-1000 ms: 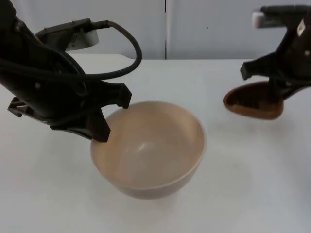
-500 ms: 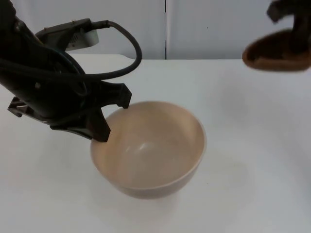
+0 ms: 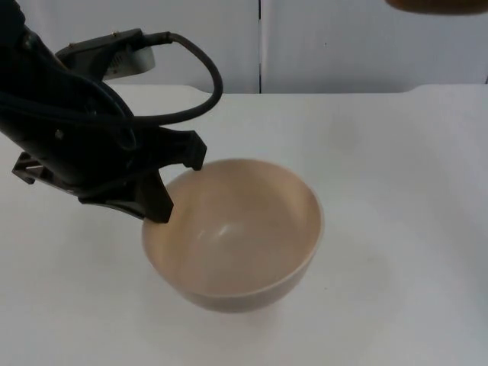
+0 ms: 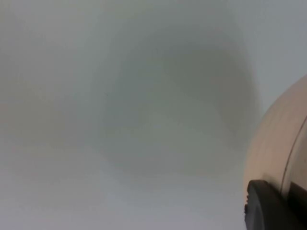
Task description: Pick up the bowl with the left hand and pour the coffee beans from the cup into the bowl with the right hand.
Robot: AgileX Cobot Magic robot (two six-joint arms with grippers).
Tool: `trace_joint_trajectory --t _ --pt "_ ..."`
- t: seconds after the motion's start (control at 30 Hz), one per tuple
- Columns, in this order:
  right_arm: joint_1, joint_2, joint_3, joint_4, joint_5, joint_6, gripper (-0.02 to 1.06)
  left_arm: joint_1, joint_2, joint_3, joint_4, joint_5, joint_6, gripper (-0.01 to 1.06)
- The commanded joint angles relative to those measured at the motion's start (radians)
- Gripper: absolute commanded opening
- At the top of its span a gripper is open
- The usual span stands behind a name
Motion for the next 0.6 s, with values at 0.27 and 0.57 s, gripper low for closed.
trace_joint_trajectory --t 0.27,0.57 --pt "0.106 -0.004 -0.008 -0.008 0.006 -0.015 0.0 -0.006 -0.011 -0.003 -0.015 -0.003 -0.003 0.0" --pt "0.265 0.069 -0.008 -0.086 0.006 -0.015 0.0 -0.006 -0.011 -0.003 -0.015 -0.001 -0.003 0.0"
